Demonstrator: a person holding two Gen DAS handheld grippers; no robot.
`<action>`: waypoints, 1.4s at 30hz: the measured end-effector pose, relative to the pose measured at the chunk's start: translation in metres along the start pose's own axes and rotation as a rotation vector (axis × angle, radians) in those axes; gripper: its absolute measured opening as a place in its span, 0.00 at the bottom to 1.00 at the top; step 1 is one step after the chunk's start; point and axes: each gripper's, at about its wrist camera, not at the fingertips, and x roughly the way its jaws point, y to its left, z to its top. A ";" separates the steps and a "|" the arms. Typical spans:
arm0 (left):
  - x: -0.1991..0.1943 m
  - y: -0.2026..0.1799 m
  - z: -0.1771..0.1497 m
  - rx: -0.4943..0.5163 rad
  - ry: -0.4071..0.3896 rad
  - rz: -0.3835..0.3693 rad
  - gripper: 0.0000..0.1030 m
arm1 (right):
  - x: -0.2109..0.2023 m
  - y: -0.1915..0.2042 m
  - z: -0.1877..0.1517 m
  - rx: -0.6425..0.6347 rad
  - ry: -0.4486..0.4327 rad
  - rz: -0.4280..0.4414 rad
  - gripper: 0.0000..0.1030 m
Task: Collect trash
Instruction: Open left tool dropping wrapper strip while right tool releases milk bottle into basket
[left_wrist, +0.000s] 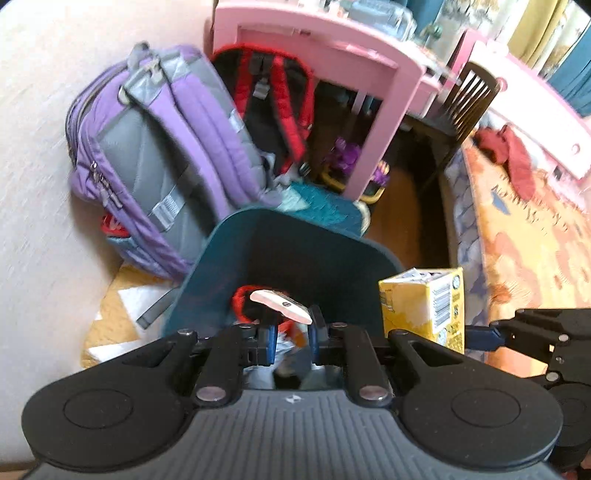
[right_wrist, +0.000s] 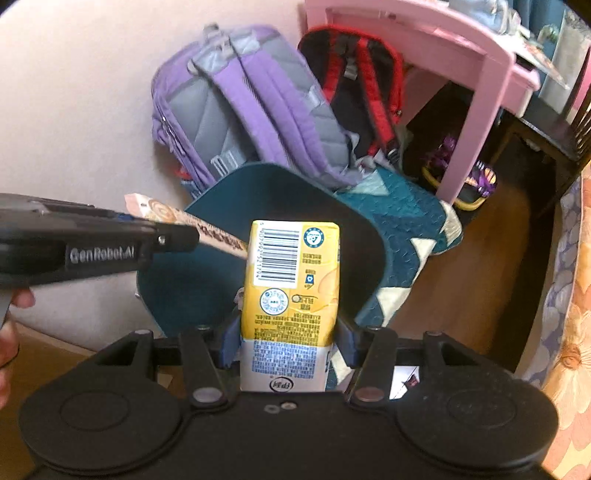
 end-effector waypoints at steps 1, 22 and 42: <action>0.007 0.004 0.001 0.014 0.018 0.004 0.15 | 0.007 0.003 0.002 -0.001 0.007 -0.002 0.49; 0.086 0.027 -0.001 0.133 0.283 -0.017 0.15 | 0.072 0.026 0.011 0.054 0.134 -0.130 0.49; 0.056 0.044 -0.004 0.041 0.269 -0.057 0.58 | -0.002 0.033 -0.007 0.118 0.038 -0.135 0.61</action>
